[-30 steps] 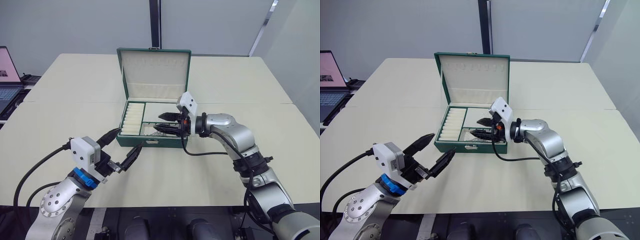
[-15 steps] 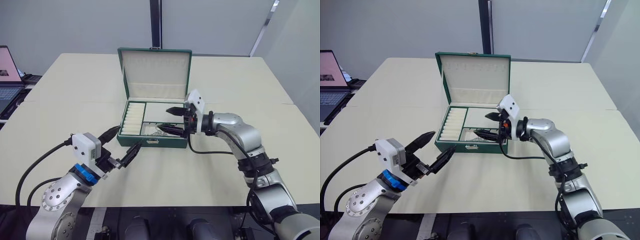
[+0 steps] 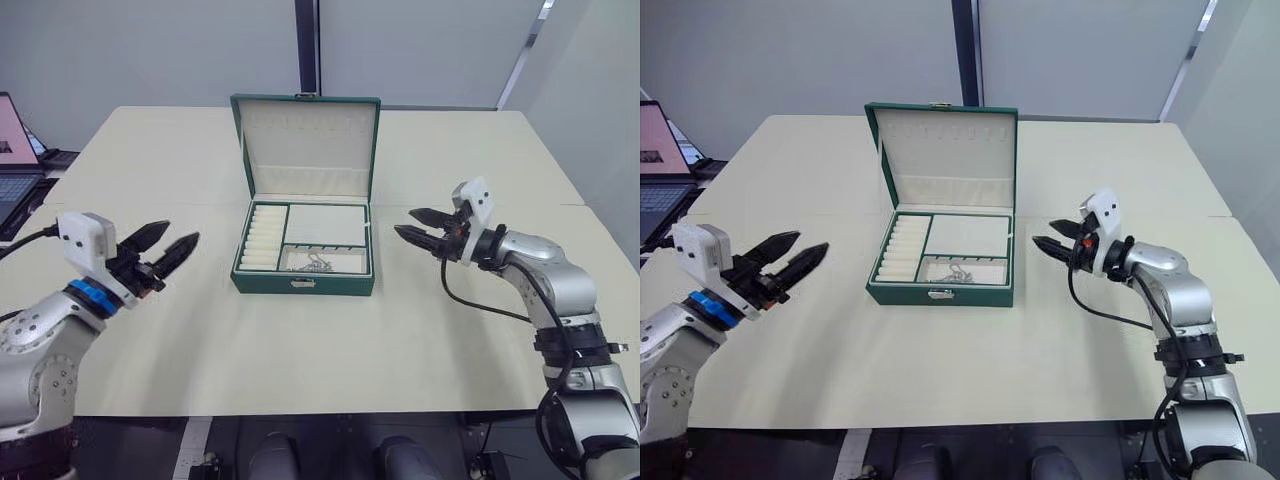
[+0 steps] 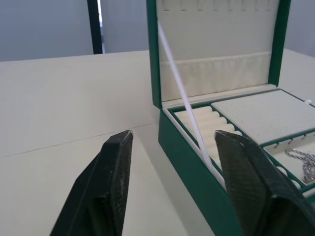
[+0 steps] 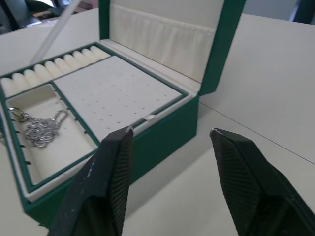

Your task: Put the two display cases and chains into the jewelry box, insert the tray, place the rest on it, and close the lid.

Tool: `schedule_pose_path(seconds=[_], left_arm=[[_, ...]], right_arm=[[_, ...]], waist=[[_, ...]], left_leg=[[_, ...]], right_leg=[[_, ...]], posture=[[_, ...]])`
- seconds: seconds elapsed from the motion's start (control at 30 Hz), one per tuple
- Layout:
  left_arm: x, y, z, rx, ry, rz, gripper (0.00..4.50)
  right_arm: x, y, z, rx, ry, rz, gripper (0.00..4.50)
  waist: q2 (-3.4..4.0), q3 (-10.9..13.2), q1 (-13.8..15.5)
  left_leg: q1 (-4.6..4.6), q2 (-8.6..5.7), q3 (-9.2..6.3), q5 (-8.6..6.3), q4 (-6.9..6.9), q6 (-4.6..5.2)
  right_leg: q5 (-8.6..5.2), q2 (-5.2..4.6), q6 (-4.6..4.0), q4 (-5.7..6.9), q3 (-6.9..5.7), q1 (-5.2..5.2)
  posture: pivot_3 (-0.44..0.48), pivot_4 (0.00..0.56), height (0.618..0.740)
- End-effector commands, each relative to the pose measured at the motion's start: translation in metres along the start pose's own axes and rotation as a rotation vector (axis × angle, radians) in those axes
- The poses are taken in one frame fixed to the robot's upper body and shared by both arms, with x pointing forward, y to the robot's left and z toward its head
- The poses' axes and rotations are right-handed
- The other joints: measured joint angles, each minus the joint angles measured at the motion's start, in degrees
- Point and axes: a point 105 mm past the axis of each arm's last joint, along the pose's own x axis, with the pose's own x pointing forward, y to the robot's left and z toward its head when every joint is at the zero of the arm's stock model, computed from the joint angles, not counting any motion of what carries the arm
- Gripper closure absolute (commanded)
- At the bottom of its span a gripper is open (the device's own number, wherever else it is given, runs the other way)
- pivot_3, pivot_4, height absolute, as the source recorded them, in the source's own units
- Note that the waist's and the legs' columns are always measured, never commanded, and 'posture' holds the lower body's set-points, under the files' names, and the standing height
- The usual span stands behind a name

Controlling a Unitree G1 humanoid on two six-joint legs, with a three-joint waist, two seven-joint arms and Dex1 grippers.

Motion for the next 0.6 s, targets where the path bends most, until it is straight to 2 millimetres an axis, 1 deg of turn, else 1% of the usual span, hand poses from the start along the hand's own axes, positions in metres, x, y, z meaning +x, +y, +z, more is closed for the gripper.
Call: schedule_pose_path(seconds=[0.03, 0.2, 0.23, 0.27, 0.37, 0.5, 0.6], left_arm=[[0.015, 0.012, -0.01, -0.003, 0.027, 0.005, 2.91], [0.044, 0.011, -0.042, -0.019, 0.118, -0.019, 4.46], [0.049, 0.009, -0.048, -0.02, 0.131, -0.029, 4.5], [0.055, 0.004, -0.057, -0.022, 0.151, -0.05, 4.5], [0.068, -0.005, -0.07, -0.018, 0.179, -0.086, 4.5], [0.08, -0.01, -0.072, -0.024, 0.164, -0.108, 4.5], [0.086, -0.02, -0.074, -0.034, 0.167, -0.156, 4.5]], right_arm=[[0.006, -0.004, -0.006, -0.04, -0.006, -0.067, 2.84], [0.022, 0.003, -0.02, -0.066, 0.032, -0.092, 4.08], [0.024, 0.005, -0.022, -0.07, 0.039, -0.093, 4.36], [0.027, 0.007, -0.025, -0.068, 0.044, -0.092, 4.49], [0.033, 0.012, -0.028, -0.066, 0.052, -0.08, 4.49], [0.042, 0.023, -0.028, -0.058, 0.045, -0.04, 4.49], [0.049, 0.036, -0.028, -0.039, 0.037, 0.021, 4.49]], waist=[[0.0, 0.0, 0.0], [0.01, 0.0, 0.1], [0.01, 0.0, 0.1], [0.0, 0.0, 0.1], [0.01, 0.0, 0.1], [0.0, 0.0, 0.1], [0.0, 0.0, 0.1]], left_leg=[[0.0, -0.01, 0.03, 0.0, 0.0, 0.0], [-0.02, -0.01, 0.05, 0.02, 0.03, -0.03], [-0.03, 0.0, 0.06, 0.02, 0.04, -0.03], [-0.03, 0.0, 0.07, 0.02, 0.05, -0.03], [-0.03, 0.01, 0.08, 0.02, 0.06, -0.04], [-0.03, 0.03, 0.08, 0.03, 0.08, -0.04], [-0.03, 0.02, 0.08, 0.03, 0.11, -0.04]], right_leg=[[0.0, -0.01, 0.0, 0.0, 0.02, 0.0], [0.0, -0.01, 0.0, 0.02, 0.01, -0.01], [0.0, -0.02, 0.0, 0.03, 0.0, -0.02], [0.0, -0.02, 0.0, 0.04, 0.0, -0.01], [0.0, -0.01, 0.0, 0.07, 0.0, -0.03], [0.0, 0.02, 0.0, 0.11, 0.0, -0.04], [0.0, 0.01, 0.01, 0.12, -0.01, -0.02]], posture=[[0.0, 0.15, 0.74], [0.0, 0.15, 0.74], [0.0, 0.15, 0.74], [0.0, 0.15, 0.74], [0.0, 0.15, 0.74], [0.0, 0.15, 0.74], [0.0, 0.15, 0.74]])
